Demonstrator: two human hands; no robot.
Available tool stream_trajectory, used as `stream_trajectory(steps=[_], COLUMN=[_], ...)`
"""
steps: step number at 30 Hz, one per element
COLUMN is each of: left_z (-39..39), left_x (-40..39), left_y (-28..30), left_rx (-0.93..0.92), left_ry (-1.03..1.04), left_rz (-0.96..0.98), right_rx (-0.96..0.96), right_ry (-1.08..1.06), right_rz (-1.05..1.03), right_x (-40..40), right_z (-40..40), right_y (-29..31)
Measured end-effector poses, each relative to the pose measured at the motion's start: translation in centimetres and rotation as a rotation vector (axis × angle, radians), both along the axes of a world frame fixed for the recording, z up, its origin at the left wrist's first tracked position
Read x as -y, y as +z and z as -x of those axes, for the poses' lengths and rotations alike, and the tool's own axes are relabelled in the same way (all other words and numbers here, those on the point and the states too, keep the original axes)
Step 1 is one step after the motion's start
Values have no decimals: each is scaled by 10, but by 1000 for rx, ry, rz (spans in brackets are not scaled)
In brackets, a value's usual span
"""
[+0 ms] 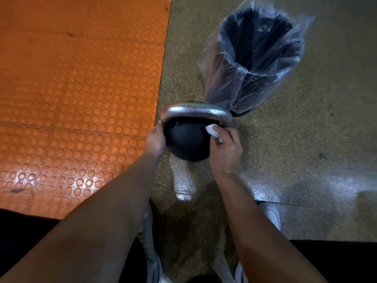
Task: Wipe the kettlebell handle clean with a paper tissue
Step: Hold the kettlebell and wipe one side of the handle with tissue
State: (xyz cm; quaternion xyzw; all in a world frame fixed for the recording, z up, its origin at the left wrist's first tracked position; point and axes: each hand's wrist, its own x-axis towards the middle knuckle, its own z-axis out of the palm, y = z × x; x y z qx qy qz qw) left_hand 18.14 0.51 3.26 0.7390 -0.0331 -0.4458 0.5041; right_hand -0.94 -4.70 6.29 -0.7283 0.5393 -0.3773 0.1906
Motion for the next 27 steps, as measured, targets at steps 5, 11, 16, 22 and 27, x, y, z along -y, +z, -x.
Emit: stream_trajectory(steps=[5, 11, 16, 22, 27], left_z=[0, 0, 0, -2, -2], left_x=[0, 0, 0, -1, -1], left_y=[-3, -1, -1, -6, -1], left_rx=[-11, 16, -5, -18, -21], left_ry=[17, 30, 26, 7, -15], left_rz=[21, -6, 14, -15, -2], right_rx=[-3, -58, -210, -346, -380], right_ry=[-83, -37, 8, 32, 64], right_rz=[27, 58, 110, -18, 34], right_x=[1, 1, 16, 1, 14], right_z=[1, -1, -8, 0, -13], right_y=[5, 0, 14, 14, 25])
